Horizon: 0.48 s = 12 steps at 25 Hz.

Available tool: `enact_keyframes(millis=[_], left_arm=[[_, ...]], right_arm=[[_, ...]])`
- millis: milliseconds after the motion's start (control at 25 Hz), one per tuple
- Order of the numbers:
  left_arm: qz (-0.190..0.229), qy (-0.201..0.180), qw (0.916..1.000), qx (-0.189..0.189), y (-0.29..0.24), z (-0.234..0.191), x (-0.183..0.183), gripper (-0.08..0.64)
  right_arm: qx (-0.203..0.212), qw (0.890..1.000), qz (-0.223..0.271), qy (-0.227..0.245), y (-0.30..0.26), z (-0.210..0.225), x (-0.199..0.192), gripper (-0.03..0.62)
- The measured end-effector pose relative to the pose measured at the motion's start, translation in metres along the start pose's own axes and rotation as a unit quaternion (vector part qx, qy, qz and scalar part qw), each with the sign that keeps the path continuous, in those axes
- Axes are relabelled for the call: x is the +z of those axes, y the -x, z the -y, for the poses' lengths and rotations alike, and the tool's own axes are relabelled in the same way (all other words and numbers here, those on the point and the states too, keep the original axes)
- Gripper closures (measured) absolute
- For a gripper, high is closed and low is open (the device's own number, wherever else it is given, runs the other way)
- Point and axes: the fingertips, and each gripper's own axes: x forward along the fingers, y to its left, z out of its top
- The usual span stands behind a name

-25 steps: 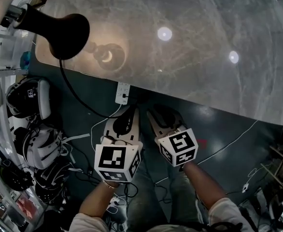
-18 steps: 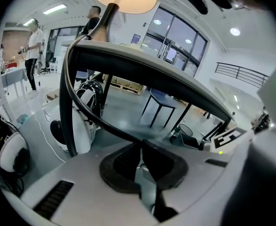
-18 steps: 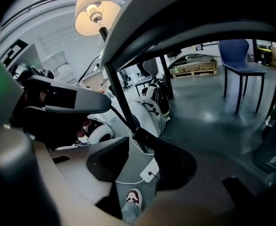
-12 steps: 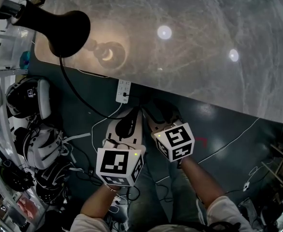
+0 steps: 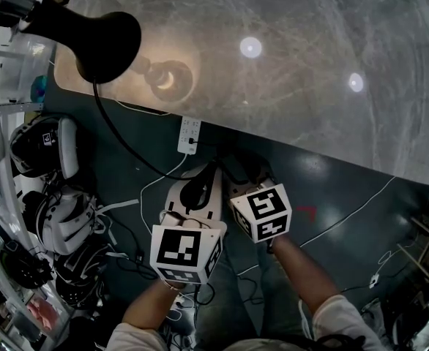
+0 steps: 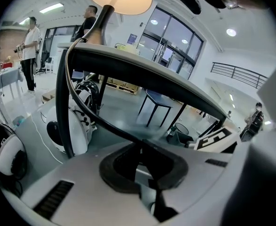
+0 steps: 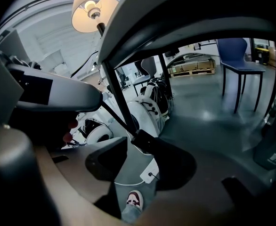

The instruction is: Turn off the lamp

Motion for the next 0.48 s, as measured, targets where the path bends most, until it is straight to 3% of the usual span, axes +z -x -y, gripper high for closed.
enact_keyframes(millis=[480], left_arm=[[-0.005,0.007,1.0,-0.004,-0.0038,-0.0006,-0.0007,0.537]], right_arm=[[-0.013,1.0,-0.01,-0.009,-0.0028,0.0088,0.0003,0.445]])
